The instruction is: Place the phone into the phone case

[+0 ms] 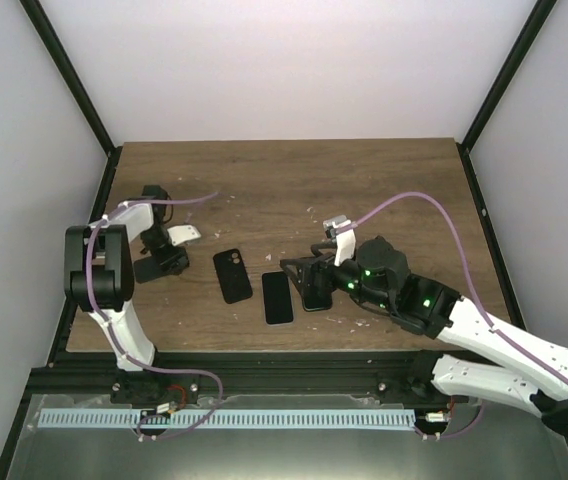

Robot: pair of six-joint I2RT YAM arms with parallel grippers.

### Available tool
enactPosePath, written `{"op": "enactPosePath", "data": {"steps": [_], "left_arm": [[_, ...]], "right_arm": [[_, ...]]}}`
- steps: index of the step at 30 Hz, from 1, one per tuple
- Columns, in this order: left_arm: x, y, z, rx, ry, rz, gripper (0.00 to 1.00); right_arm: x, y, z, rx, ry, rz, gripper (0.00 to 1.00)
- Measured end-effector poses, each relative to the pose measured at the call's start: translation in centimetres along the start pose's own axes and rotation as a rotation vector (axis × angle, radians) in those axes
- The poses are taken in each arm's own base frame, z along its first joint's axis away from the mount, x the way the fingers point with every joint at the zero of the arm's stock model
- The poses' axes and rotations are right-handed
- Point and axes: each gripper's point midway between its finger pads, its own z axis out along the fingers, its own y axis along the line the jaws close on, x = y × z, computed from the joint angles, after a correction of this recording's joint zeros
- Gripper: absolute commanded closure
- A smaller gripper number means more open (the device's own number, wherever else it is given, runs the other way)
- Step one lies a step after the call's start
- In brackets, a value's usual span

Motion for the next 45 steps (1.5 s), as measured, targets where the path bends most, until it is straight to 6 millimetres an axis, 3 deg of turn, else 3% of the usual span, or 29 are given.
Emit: {"op": "enactPosePath", "data": {"steps": [6,17,22,29,37,41,45], "left_arm": [[1.2,0.3,0.0,-0.020,0.020,-0.019,0.08],[1.0,0.3,-0.1,-0.014,0.024,-0.040,0.26],[-0.3,0.3,-0.4,-0.036,0.012,-0.055,0.31],[-3.3,-1.8,-0.3,-0.008,-0.001,-0.048,0.41],[-5.2,-2.8,-0.3,0.005,-0.038,-0.121,0.44],[-6.8,-3.2,-0.8,0.005,-0.058,-0.165,0.45],[-7.9,-3.4,-1.2,0.005,-0.082,-0.196,0.46]], "right_arm": [[0.2,-0.1,0.8,0.012,0.019,-0.031,0.00],[-0.2,-0.3,0.4,0.015,0.008,-0.044,0.00],[-1.1,0.2,-0.7,-0.004,-0.028,-0.026,0.00],[-1.9,0.5,-1.9,-0.023,-0.064,-0.005,0.00],[-0.6,-2.3,-3.3,0.101,-0.050,-0.023,0.00],[-0.6,-2.6,-3.7,0.111,-0.061,-0.020,0.00],[0.9,-3.3,-3.2,0.121,-0.028,-0.002,0.00]]}}
